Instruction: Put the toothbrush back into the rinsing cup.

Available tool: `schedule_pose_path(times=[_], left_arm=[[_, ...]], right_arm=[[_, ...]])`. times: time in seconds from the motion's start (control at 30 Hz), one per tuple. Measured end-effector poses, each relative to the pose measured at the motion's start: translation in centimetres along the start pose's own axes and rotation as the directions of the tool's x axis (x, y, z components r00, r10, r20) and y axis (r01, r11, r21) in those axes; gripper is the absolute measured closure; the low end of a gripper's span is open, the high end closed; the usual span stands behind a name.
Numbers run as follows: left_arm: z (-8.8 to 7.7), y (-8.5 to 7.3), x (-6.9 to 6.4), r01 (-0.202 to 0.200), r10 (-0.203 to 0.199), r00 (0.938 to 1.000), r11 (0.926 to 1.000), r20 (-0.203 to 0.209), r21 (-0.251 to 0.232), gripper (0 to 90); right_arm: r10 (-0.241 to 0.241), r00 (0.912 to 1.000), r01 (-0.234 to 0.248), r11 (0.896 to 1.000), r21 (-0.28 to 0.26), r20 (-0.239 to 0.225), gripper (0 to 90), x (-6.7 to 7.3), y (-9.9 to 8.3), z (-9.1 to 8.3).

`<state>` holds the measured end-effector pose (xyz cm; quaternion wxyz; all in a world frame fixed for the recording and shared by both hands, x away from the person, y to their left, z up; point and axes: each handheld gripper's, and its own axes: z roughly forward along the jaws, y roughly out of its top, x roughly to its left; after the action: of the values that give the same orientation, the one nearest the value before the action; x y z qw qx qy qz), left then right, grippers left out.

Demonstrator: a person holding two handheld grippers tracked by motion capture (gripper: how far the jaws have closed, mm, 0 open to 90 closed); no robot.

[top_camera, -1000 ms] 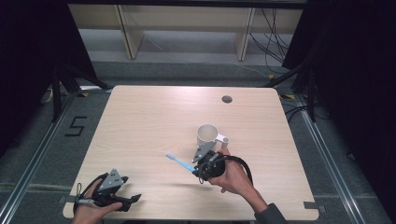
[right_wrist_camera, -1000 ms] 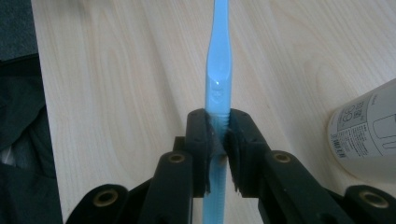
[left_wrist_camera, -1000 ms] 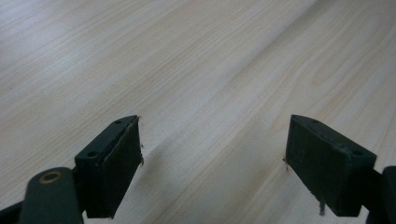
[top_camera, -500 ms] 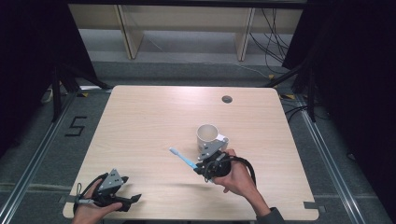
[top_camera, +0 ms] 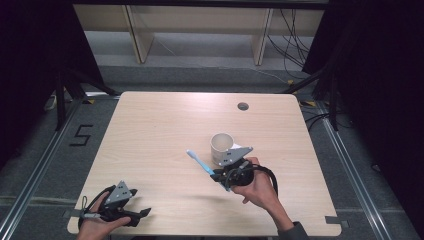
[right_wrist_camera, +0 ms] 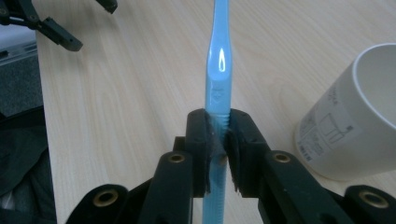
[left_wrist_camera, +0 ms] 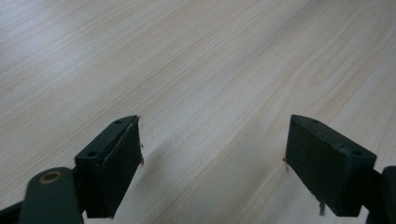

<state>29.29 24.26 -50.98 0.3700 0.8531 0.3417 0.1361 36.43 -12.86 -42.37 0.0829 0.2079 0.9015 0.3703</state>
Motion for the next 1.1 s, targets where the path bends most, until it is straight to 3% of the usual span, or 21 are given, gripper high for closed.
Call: schedule_pose_path(times=[0.17,0.27,0.4,0.67,1.1], left_arm=[[0.0,0.0,0.1,-0.004,0.004,1.0000,1.0000,0.000,0.002,17.8],[0.0,0.0,0.0,-0.003,0.003,1.0000,1.0000,0.001,-0.002,17.8],[-0.1,0.0,0.1,-0.007,0.007,1.0000,1.0000,0.001,0.002,17.8],[-0.1,0.0,0.1,-0.013,0.013,0.9999,0.9999,-0.003,0.006,17.8],[0.0,-0.1,0.1,-0.001,0.001,1.0000,1.0000,0.007,-0.002,17.8]], right_arm=[[0.033,0.9994,-0.032,0.998,-0.051,0.013,79.4,-0.5,-0.1,-0.8],[0.020,0.9995,-0.019,0.998,-0.067,0.022,79.4,-0.8,-0.1,-1.2],[0.056,0.9981,-0.053,0.995,-0.086,0.025,79.4,-1.1,-0.2,-2.2],[0.075,0.9958,-0.067,0.988,-0.142,0.053,79.4,-1.9,-0.6,-3.7],[0.113,0.9904,-0.096,0.977,-0.189,0.080,79.4,-3.0,-1.2,-5.3]])
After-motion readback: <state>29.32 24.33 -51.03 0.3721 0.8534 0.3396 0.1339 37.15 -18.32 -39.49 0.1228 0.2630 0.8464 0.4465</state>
